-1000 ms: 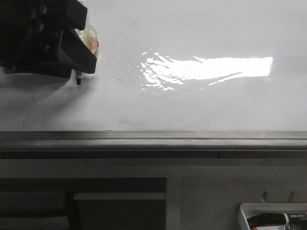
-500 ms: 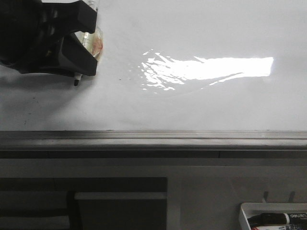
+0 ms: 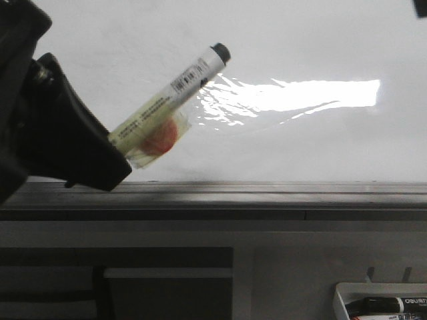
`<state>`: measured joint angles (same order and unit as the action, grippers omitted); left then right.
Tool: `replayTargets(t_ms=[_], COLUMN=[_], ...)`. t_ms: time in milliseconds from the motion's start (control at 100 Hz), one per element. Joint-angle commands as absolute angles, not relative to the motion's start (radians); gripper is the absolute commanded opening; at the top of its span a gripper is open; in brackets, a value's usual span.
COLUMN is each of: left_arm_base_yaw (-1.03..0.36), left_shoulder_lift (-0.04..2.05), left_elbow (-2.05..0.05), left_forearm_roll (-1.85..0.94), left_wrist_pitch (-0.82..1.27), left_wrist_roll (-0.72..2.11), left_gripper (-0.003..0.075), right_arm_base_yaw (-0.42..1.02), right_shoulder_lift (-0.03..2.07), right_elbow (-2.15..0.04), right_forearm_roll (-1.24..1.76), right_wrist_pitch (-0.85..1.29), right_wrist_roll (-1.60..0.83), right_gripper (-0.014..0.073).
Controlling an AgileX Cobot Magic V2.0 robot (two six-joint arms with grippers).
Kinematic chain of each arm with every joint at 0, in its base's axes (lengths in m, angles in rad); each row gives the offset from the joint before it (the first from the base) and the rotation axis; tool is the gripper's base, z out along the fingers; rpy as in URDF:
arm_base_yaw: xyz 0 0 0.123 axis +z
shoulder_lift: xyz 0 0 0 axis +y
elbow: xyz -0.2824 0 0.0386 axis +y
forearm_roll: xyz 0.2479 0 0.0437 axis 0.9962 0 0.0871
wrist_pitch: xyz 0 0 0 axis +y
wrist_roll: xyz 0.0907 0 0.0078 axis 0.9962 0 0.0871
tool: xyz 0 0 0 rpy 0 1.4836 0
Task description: Write number 5 on whiteboard
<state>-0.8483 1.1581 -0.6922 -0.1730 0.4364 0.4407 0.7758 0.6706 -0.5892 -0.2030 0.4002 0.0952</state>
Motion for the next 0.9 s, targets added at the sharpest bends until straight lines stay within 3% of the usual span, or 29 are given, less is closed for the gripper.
replayTargets(t_ms=[0, 250, 890], left_arm_base_yaw=[-0.878, -0.926, -0.993], left_shoulder_lift=[1.114, 1.038, 1.026], left_elbow=[-0.72, -0.72, -0.72], left_forearm_roll=[-0.172, -0.175, -0.184], left_wrist_pitch=[0.432, 0.415, 0.409], left_wrist_roll=[0.513, 0.703, 0.774], left_gripper=[-0.002, -0.002, -0.002], right_arm_base_yaw=[0.853, 1.003, 1.06], right_shoulder_lift=[0.71, 0.73, 0.872], right_elbow=[-0.633, -0.634, -0.636], right_forearm_roll=[-0.229, -0.262, -0.287], right_wrist_pitch=[0.366, 0.297, 0.102], right_wrist_roll=[0.068, 0.068, 0.064], right_gripper=[0.0399, 0.0399, 0.0399])
